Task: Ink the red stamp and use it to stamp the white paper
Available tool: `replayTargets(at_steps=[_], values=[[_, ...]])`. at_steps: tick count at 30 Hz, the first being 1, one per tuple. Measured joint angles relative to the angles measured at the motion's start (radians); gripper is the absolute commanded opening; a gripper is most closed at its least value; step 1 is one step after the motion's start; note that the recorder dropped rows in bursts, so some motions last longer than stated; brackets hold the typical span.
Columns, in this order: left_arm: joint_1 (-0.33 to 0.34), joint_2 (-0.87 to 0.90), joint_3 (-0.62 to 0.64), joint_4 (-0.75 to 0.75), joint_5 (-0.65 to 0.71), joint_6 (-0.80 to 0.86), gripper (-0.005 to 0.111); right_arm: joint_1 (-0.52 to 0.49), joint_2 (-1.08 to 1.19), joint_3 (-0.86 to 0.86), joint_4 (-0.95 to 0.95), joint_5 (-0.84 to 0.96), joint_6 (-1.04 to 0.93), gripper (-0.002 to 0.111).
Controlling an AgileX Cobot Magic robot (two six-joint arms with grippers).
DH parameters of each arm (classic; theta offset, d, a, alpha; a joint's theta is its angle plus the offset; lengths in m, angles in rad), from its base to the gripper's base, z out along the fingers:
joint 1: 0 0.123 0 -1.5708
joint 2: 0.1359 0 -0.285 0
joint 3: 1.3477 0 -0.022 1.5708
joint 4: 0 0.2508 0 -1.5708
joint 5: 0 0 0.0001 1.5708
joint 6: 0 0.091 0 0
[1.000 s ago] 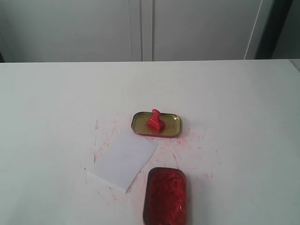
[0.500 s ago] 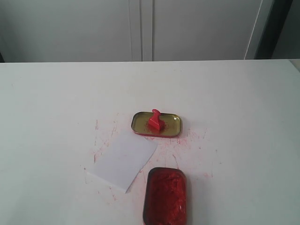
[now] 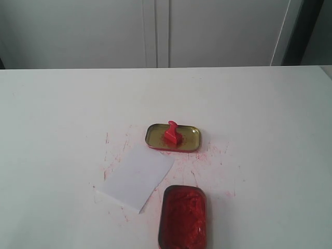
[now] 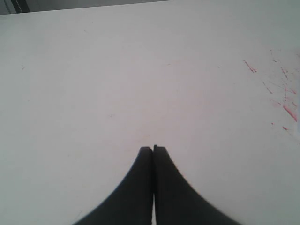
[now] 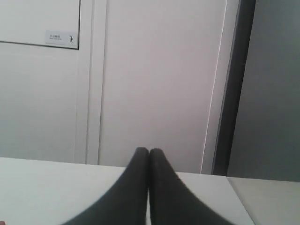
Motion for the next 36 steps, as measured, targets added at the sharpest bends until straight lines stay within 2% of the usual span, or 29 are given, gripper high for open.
replayTargets(at_steps=[23, 36], values=[[0.0, 0.0, 0.0, 0.0, 0.0, 0.0, 0.0, 0.0, 0.592, -0.295, 0.063, 0.283, 0.002, 0.0], [0.0, 0.0, 0.0, 0.0, 0.0, 0.0, 0.0, 0.0, 0.872, -0.494, 0.132, 0.518, -0.034, 0.0]])
